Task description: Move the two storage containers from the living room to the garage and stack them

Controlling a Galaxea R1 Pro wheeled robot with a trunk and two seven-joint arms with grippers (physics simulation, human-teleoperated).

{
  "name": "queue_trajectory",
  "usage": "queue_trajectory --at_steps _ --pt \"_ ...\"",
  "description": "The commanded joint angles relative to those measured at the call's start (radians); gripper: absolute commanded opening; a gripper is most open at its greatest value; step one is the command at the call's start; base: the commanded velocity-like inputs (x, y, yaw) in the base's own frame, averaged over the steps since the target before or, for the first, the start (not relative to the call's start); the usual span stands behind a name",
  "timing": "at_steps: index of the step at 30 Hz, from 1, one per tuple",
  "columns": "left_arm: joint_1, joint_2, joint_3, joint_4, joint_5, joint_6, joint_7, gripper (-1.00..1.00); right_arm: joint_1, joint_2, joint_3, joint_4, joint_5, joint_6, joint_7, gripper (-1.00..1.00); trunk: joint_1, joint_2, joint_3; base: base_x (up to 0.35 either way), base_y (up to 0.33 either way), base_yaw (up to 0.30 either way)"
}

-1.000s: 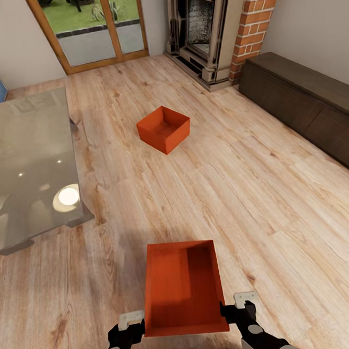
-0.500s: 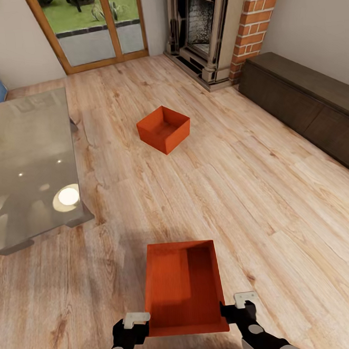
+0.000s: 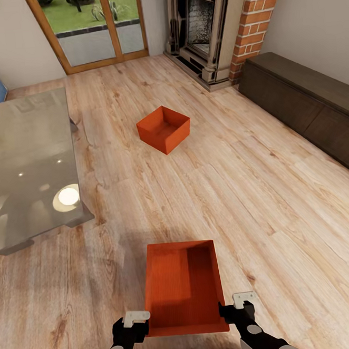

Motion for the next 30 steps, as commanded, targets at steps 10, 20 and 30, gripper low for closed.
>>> queue_trajectory --at_steps 10,20,30 --pt "-0.001 -0.001 -0.002 -0.003 0.005 -0.002 0.01 1.0 -0.001 0.0 0.007 0.001 -0.009 -0.004 -0.004 1.0 0.0 0.0 0.0 0.0 0.0 0.0" --pt "0.0 -0.001 -0.004 -0.004 0.08 -0.002 0.01 1.0 -0.001 0.0 0.005 0.001 -0.009 -0.005 -0.004 1.0 0.0 0.0 0.0 0.0 0.0 0.0" --pt "0.0 -0.001 -0.004 -0.003 0.084 -0.002 0.01 1.0 -0.001 0.0 0.005 0.001 -0.009 -0.005 -0.004 1.0 0.0 0.0 0.0 0.0 0.0 0.0"
